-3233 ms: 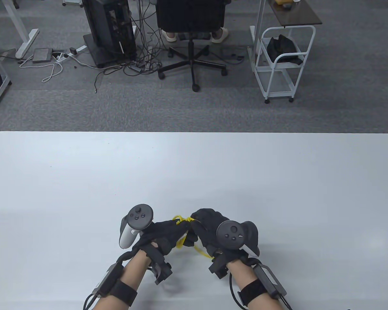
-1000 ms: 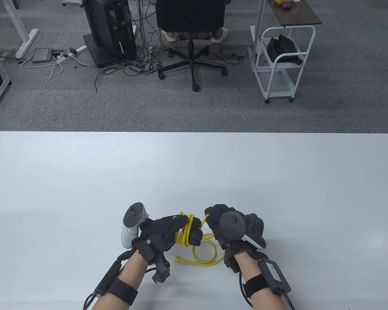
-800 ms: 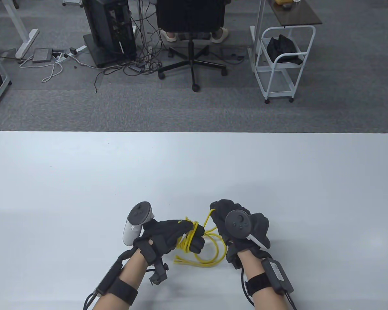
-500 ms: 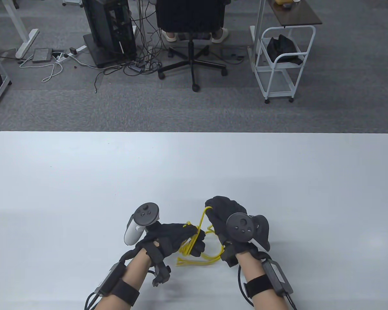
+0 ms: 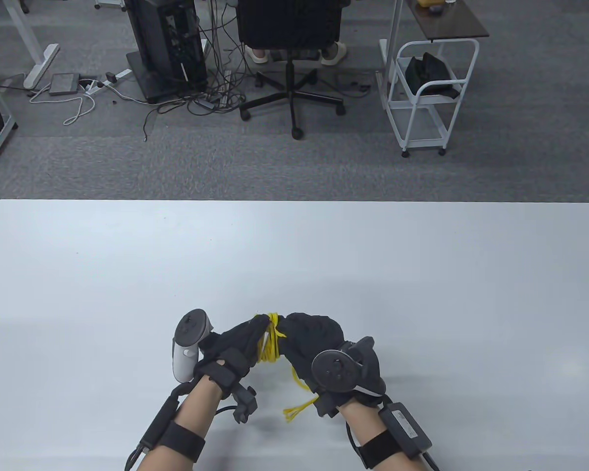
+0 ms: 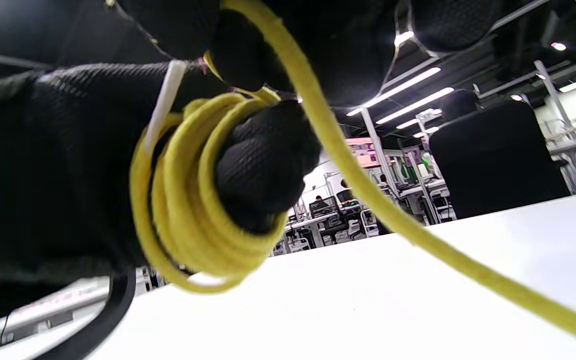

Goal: Coil the rope

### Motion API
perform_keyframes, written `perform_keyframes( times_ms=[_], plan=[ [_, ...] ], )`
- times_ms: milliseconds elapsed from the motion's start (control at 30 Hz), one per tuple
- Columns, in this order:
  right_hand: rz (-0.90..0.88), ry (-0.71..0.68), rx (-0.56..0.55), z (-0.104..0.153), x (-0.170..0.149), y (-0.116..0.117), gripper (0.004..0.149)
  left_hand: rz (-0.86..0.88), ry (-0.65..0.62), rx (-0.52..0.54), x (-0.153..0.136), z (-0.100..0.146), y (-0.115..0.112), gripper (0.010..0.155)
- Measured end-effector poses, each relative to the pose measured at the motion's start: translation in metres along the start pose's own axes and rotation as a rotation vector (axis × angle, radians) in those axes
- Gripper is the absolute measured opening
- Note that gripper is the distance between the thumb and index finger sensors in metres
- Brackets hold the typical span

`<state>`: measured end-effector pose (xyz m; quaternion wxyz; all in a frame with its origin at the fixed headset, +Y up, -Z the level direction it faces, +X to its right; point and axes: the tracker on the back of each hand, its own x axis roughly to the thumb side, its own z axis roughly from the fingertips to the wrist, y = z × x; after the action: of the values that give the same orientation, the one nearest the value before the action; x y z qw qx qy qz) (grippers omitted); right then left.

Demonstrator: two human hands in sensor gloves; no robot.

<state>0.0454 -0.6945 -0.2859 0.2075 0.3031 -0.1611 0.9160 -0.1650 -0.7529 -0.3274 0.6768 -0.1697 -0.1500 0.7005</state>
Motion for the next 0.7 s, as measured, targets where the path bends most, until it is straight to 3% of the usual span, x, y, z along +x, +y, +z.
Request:
perform_keyframes(
  times_ms=[400,700],
  plan=[
    [0.076,-0.082,0.083,0.002,0.012,0.012,0.042,0.072,-0.111,0.080,0.005,0.004,0.009,0.062],
    [0.077,-0.061,0.250,0.002,0.003,0.028,0.041,0.173,-0.163,0.060,0.008,0.005,0.008,0.061]
  ],
)
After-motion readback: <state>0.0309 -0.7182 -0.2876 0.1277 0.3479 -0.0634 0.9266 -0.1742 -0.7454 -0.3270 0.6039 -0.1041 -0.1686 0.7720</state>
